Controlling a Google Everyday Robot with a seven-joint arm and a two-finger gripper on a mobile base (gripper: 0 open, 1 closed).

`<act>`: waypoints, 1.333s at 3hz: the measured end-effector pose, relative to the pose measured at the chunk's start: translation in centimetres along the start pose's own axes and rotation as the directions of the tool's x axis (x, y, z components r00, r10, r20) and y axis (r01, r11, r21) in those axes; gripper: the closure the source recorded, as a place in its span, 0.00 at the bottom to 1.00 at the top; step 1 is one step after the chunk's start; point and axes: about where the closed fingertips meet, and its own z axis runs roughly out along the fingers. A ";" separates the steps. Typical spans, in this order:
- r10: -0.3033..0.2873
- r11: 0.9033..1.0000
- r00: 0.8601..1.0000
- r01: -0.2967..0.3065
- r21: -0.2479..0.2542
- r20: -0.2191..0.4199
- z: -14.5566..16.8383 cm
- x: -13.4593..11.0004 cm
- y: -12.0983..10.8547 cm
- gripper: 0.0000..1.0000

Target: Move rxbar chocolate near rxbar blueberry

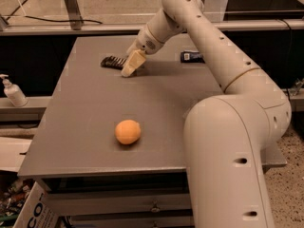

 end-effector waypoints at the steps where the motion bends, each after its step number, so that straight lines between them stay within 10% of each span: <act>1: 0.005 1.000 1.000 -0.005 -0.002 0.002 -0.1 0.1 -0.2 0.64; 3: -0.012 1.000 0.997 0.010 0.021 0.071 -3.8 -0.8 0.3 1.00; 4: -0.053 0.998 0.993 0.048 0.047 0.107 -7.2 -1.9 1.6 1.00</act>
Offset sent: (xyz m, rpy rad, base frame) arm 0.0004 -0.0239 0.0258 0.0618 -0.0030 -0.0210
